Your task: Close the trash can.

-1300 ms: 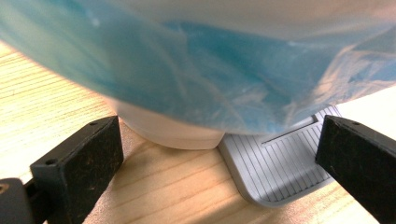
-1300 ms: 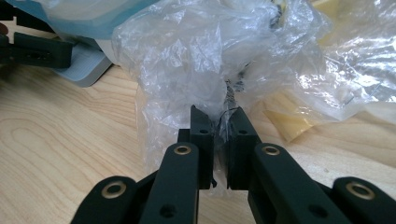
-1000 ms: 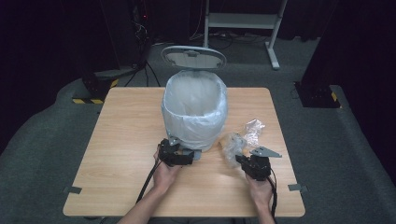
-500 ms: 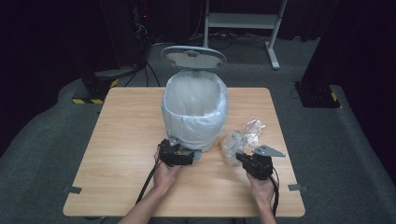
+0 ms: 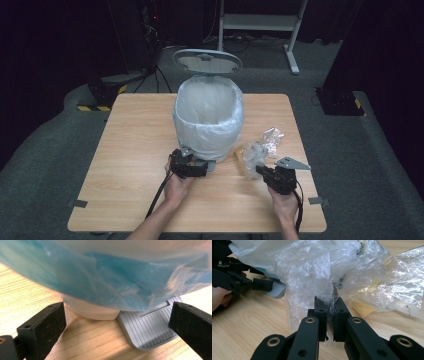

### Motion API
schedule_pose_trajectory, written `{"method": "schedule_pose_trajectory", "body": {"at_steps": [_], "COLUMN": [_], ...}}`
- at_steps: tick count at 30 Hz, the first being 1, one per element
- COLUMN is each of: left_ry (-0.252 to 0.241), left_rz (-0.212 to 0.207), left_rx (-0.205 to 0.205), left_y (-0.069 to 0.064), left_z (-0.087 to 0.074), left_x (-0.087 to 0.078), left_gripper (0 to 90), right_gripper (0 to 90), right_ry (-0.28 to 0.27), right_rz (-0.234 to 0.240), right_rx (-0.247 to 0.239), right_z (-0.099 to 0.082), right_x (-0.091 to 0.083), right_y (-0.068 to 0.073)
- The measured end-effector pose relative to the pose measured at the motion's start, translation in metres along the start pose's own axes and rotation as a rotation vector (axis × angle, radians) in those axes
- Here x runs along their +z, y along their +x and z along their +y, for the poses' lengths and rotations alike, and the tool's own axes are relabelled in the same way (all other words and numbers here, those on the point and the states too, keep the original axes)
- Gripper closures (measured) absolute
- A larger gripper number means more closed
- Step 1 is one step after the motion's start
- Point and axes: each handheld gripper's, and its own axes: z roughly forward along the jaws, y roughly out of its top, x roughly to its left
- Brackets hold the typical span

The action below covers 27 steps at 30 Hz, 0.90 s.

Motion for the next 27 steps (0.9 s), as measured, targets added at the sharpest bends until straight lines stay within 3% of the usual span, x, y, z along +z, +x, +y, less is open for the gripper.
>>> {"method": "schedule_pose_trajectory", "body": {"at_steps": [6,7,19,27], "left_ry": [0.001,0.024,0.024,0.024], "left_rz": [0.000,-0.010,-0.006,-0.006], "left_rx": [0.001,0.022,0.021,0.021], "left_y": [0.000,0.001,0.001,0.001], "left_z": [0.000,0.000,0.000,0.000], "left_x": [0.000,-0.001,-0.002,-0.002], "left_gripper": [1.3,1.4,1.9,2.0], "right_gripper": [84.9,84.8,84.8,84.8], "right_ry": [-0.013,-0.014,-0.020,-0.016], "right_rz": [0.003,0.003,0.019,0.026], "right_rx": [-0.005,-0.005,0.002,-0.018], "right_z": [0.003,0.004,0.007,0.014], "right_x": [-0.003,-0.004,-0.009,-0.011], "right_y": [0.003,0.004,0.004,0.006]}}
